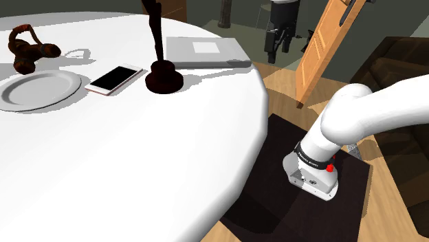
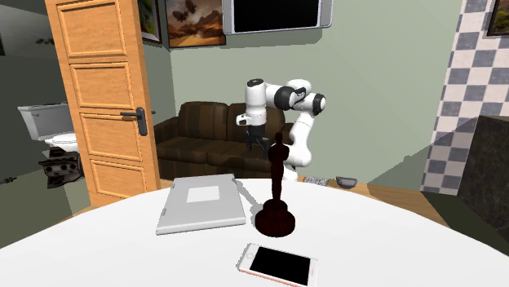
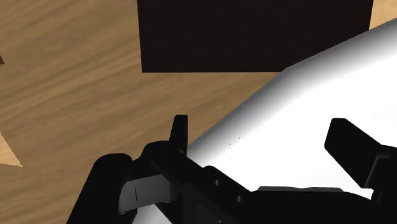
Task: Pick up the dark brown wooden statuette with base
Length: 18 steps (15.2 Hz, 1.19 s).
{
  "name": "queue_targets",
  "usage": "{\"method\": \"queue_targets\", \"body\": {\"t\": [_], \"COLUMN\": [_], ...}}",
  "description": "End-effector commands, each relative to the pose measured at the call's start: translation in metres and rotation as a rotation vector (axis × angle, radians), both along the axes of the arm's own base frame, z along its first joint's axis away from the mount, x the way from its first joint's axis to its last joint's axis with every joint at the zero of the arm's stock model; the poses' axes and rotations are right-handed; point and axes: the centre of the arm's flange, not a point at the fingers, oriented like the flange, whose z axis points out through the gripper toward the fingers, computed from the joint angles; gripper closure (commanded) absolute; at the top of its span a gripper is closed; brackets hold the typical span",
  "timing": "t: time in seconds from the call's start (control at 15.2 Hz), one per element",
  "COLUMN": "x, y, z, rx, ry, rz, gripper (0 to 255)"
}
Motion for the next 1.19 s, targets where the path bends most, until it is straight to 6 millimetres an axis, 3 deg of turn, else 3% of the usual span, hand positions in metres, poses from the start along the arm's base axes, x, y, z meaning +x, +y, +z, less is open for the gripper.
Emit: {"method": "queue_targets", "body": {"t": [0.0,1.12], "x": [0.000,0.107], "y": [0.000,0.159], "z": [0.000,0.079], "rx": [0.000,-0.077], "ry": [0.000,-0.266], "rz": [0.000,0.089], "gripper": [0,0]}}
